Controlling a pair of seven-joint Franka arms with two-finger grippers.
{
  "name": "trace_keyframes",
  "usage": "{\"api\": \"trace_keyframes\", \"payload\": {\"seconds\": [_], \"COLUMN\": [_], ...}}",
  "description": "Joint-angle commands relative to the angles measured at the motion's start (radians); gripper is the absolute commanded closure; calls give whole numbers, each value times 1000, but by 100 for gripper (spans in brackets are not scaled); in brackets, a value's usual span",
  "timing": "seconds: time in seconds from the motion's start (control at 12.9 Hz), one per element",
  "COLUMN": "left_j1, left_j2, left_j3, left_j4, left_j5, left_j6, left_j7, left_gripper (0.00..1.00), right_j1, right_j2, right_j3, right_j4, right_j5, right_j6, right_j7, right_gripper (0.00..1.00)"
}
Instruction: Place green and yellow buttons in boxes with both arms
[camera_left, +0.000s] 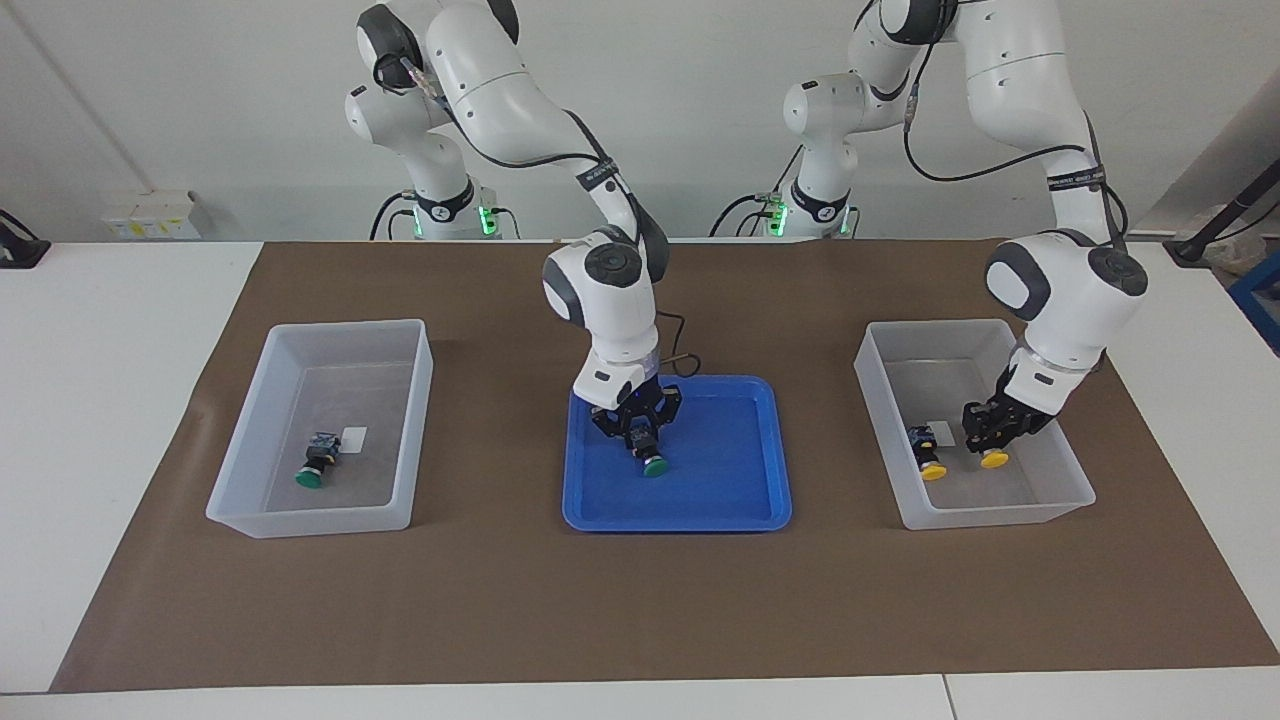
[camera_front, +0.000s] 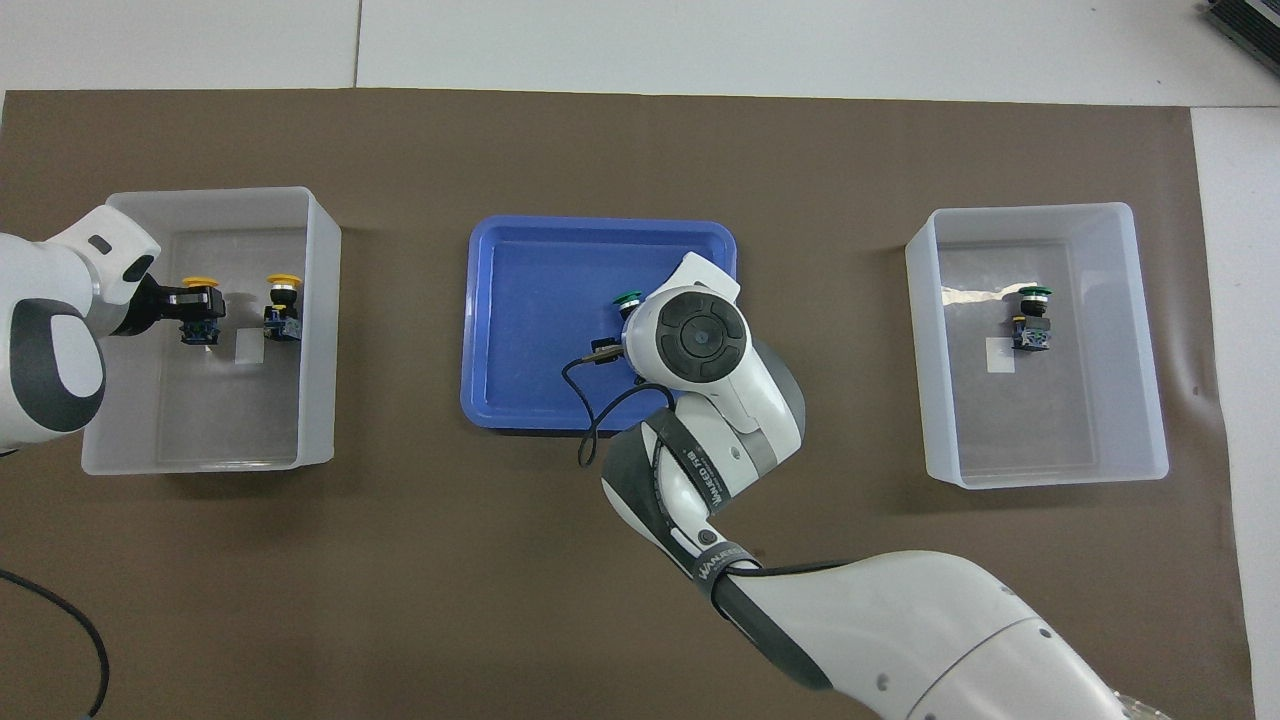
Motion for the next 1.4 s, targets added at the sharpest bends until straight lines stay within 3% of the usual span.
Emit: {"api": "trace_keyframes", "payload": {"seconds": [0.0,0.08,0.16,0.23,0.39,0.62,0.85,1.01,1.09,1.24,1.32], "left_j1": [-6,-6,-6,-6,-8,-12,-21,-84,-109,-153,-169], "left_j2": [-8,-8,-8,-8,-9,-8,-11,-9,-12,-27,-41], "left_j3": [-2,-2,-2,-2,-2,-2,-11,-9,-8,-8,-11], "left_j4": [28,57,82,102,181,390,512,631,642,678,692], "left_j5": [0,0,2,3,3,23,38,92,104,104,104], "left_j6": [-29,-59,-92,-113,-222,-499,-709,-842,-872,-938,-978], "left_j7": [15,16,16,18,16,10,9,-13,-37,-44,-44], "left_gripper": [45,38,21,15,14,14,15,15,14,0,0], "right_j1": [-37,-66,-88,-115,-203,-339,-492,-551,-573,-608,-610], "right_j2": [-97,-138,-181,-224,-278,-358,-387,-393,-393,-381,-364], "right_j3": [-6,-5,-5,-5,-1,-3,-1,-3,-3,-1,-1], "right_j4": [-8,-9,-11,-17,-40,-130,-204,-252,-273,-330,-342], "right_j5": [-28,-27,-27,-25,-16,-11,-10,-10,-10,-8,-4], "right_j6": [-91,-125,-163,-191,-206,-219,-217,-199,-176,-92,-53], "right_j7": [25,24,22,19,-5,-152,-350,-418,-427,-436,-436], "right_gripper": [100,100,100,100,100,100,100,100,100,100,100]}}
